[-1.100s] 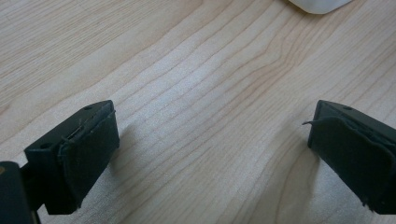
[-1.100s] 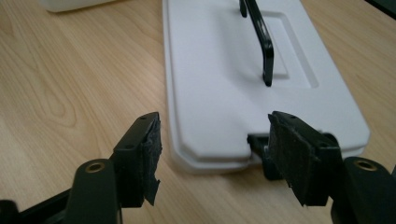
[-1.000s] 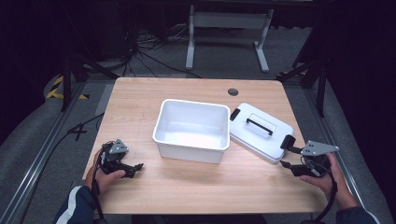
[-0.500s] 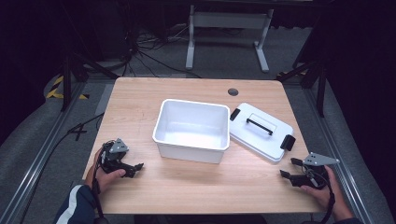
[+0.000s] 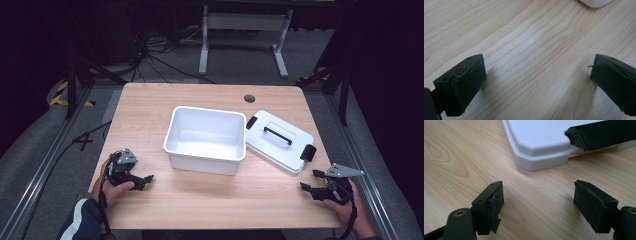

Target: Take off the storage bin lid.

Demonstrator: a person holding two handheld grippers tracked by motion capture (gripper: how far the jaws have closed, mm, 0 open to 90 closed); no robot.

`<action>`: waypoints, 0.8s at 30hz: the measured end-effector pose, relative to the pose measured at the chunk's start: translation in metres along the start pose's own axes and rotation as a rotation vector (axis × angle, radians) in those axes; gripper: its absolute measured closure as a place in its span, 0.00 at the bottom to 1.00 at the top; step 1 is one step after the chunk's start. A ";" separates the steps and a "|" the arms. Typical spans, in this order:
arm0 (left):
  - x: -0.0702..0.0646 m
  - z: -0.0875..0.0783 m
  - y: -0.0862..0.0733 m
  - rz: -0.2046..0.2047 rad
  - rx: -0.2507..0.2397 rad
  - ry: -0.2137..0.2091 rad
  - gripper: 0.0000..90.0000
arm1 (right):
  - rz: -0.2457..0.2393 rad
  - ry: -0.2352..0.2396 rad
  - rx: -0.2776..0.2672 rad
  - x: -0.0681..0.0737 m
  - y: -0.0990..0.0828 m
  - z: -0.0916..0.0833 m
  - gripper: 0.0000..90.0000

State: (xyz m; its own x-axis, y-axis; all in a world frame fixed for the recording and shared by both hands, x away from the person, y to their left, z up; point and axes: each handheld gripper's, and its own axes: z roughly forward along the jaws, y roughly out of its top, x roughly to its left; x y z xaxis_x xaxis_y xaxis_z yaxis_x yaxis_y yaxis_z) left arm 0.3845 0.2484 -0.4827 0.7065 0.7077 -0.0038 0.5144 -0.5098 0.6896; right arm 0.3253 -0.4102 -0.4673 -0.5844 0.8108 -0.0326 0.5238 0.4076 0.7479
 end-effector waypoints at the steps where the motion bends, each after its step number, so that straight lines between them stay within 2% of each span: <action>1: 0.000 0.000 0.000 0.000 0.000 0.000 0.01 | 0.000 0.000 0.000 0.000 0.000 0.000 0.27; 9: 0.000 0.000 0.000 -0.014 0.006 -0.014 0.00 | 0.004 -0.005 0.002 0.000 0.000 0.000 0.25; 24: 0.001 0.000 0.001 -0.014 0.005 -0.005 0.00 | 0.008 -0.012 0.006 0.000 0.000 0.000 0.23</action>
State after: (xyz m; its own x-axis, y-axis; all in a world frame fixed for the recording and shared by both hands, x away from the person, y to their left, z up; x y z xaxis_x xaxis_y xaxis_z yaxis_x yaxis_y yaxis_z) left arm 0.3858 0.2482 -0.4824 0.7017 0.7123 -0.0164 0.5262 -0.5025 0.6860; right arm 0.3258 -0.4102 -0.4673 -0.5726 0.8191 -0.0345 0.5326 0.4036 0.7440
